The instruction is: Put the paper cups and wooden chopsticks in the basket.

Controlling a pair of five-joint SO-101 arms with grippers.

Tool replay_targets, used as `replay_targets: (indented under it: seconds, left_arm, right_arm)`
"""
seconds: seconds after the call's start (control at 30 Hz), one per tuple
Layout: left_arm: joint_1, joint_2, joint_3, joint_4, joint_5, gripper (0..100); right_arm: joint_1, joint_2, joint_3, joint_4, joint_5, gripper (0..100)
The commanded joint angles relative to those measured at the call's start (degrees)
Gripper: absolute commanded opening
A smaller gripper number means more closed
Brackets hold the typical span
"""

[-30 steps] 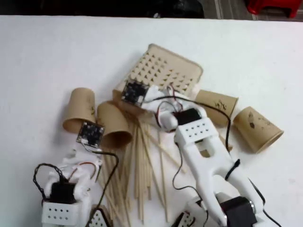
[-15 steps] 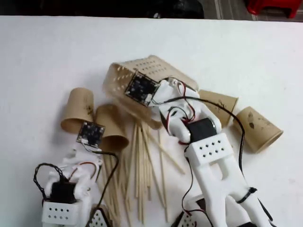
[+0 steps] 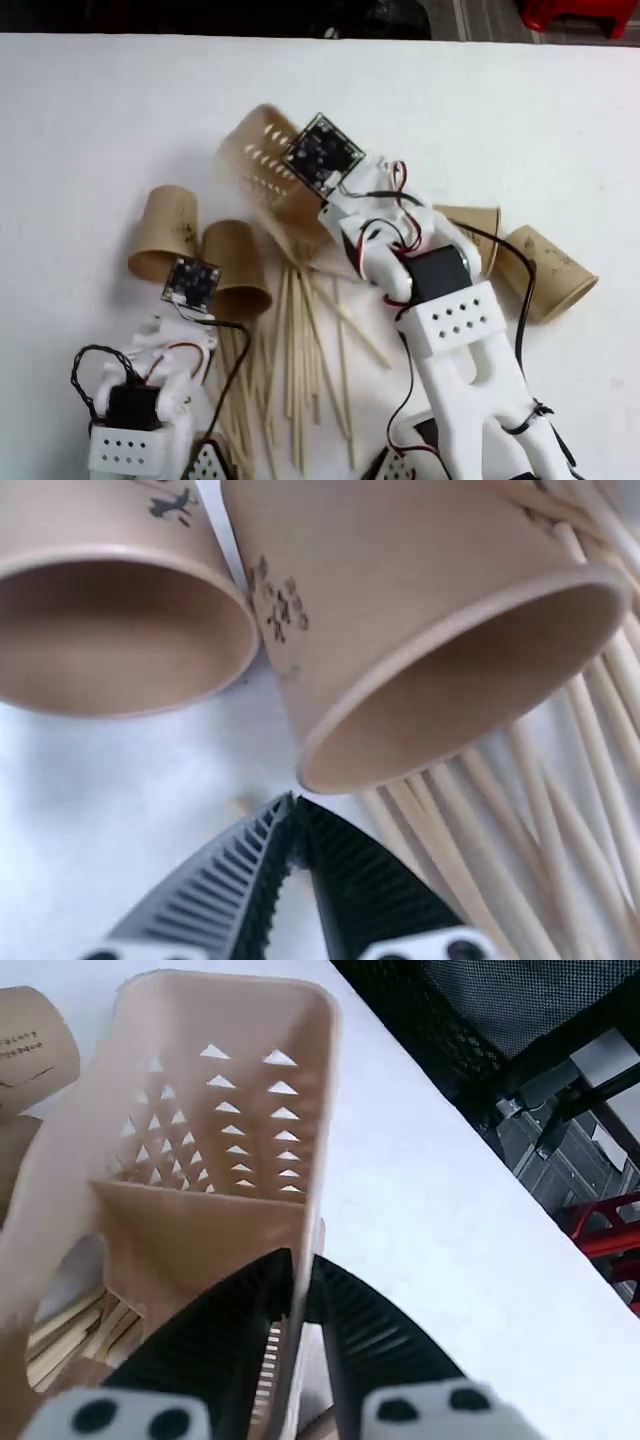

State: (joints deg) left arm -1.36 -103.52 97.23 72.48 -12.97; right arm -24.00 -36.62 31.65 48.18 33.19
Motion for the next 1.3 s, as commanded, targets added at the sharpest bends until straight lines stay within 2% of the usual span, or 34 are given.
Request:
replay_targets:
  seconds: [0.0,0.13,0.2,0.3,0.37,0.6,0.8,1.0,1.13,1.27]
  left_arm:
    - [-0.3,-0.6,-0.3,-0.6,-0.5,2]
    - [-0.3,-0.6,-0.3,-0.6,-0.5,2]
    - [-0.3,-0.6,-0.3,-0.6,-0.5,2]
    - [-0.3,-0.6,-0.3,-0.6,-0.5,2]
    - [-0.3,-0.6,-0.3,-0.6,-0.5,2]
    - [-0.3,-0.6,-0.3,-0.6,-0.5,2]
    - [-0.3,-0.6,-0.3,-0.6,-0.5,2]
    - [-0.3,-0.6,-0.3,-0.6,-0.5,2]
    - [-0.3,-0.6,-0.3,-0.6,-0.5,2]
    - [-0.3,-0.6,-0.3,-0.6,-0.5,2]
  right_arm:
    - [0.4,-1.5,-3.4,0.1,-0.8,1.9]
    - [2.7,2.2,-4.0,-0.2,-0.8,3.1]
    - [3.7,4.1,-4.8,0.2,-1.8,8.7]
    - [6.3,4.9,-7.2,0.7,-8.5,20.8]
    - [7.6,4.1,-10.3,3.4,-10.8,24.8]
    - [8.1,0.5,-21.6,19.3,-10.9,25.0]
    - [11.8,-2.0,-23.1,28.0,-10.9,25.0]
    - [21.1,-4.3,-23.1,35.8,-10.9,25.0]
    - [30.9,-4.1,-22.9,41.6,-10.9,25.0]
    - [39.8,-4.6,-17.5,42.7,-11.2,25.0]
